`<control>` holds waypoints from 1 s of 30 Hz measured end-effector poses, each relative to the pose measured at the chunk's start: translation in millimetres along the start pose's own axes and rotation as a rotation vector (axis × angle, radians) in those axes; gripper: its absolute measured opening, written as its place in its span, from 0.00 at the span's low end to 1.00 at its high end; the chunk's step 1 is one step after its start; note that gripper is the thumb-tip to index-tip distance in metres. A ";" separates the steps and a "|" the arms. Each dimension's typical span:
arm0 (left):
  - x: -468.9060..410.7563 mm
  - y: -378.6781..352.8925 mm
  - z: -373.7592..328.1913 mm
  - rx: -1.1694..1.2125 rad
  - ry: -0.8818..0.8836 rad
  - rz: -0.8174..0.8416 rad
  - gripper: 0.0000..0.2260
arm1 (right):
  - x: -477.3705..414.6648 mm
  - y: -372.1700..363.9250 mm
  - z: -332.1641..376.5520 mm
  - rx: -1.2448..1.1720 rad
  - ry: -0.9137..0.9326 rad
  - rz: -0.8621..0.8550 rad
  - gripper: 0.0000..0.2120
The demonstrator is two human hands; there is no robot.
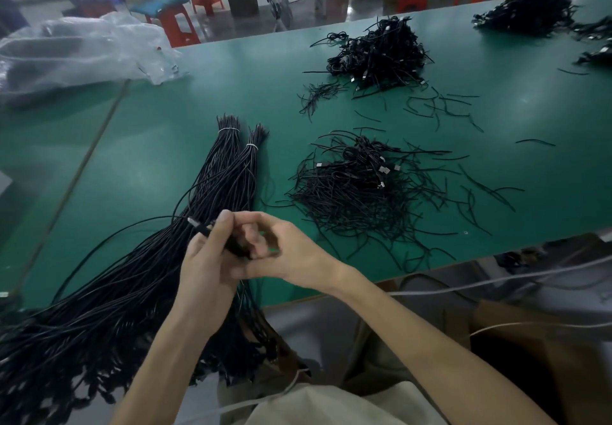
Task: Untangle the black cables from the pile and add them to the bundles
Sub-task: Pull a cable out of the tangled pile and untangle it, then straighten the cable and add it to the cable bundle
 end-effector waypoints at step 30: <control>6.2 -1.6 2.4 -0.164 -0.206 0.241 0.13 | 9.5 -12.9 -0.8 -0.273 0.234 -0.415 0.19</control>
Point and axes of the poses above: each hand's wrist, its own x-axis away from the middle knuckle, its own y-axis out of the back of the hand, z = x × y, the point moved 2 cm from there along -x, towards the middle knuckle, and after that the axes turned 10 degrees about y, right-handed, at the moved point
